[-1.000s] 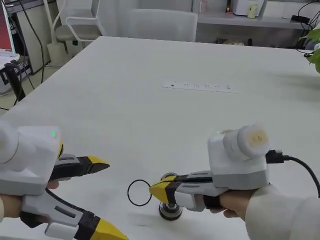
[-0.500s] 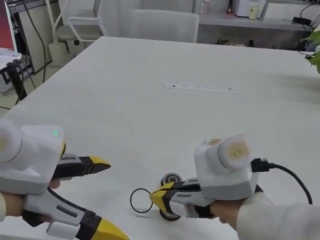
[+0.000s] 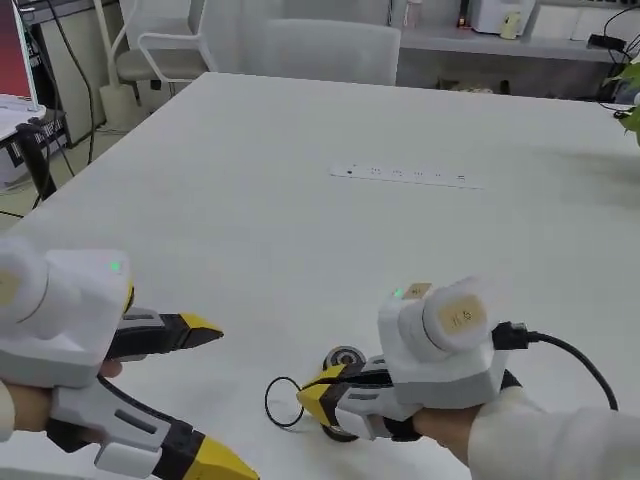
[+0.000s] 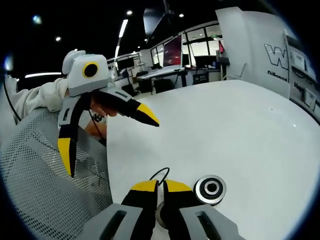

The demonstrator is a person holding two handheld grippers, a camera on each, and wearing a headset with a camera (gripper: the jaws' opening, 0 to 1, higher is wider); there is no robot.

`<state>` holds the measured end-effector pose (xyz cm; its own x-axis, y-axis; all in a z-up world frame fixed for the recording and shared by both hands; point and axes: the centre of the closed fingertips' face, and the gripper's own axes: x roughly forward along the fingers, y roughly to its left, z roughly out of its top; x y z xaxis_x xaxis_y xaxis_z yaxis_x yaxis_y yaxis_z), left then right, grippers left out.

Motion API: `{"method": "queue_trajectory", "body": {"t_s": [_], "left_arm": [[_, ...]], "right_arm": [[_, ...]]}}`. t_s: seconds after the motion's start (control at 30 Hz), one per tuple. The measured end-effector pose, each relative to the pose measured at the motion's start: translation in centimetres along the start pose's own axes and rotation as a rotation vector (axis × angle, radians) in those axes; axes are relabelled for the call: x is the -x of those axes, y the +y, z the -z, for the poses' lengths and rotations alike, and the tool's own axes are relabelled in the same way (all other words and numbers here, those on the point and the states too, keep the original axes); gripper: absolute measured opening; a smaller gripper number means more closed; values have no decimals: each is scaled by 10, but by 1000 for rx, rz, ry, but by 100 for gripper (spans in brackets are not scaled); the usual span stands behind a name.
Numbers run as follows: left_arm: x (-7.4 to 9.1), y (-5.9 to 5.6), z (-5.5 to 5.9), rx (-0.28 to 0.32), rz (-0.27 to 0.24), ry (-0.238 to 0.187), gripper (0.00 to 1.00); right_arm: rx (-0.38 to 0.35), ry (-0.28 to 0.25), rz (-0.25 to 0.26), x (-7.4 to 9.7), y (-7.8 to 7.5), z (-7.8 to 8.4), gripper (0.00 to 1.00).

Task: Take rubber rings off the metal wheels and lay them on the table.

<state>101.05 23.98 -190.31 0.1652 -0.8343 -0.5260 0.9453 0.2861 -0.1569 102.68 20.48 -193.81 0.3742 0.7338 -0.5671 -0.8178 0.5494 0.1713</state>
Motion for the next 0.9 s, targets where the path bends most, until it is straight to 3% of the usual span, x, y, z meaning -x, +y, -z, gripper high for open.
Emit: {"method": "queue_trajectory", "body": {"t_s": [0.37,0.63,0.9], "left_arm": [[0,1,1,6,-3,4,92],[1,1,1,13,-5,4,90],[1,0,1,15,-2,4,90]], "right_arm": [[-2,26,24,2,-5,3,10],[-24,5,34,9,-10,-3,9],[-6,-48,48,22,-13,-21,10]]}}
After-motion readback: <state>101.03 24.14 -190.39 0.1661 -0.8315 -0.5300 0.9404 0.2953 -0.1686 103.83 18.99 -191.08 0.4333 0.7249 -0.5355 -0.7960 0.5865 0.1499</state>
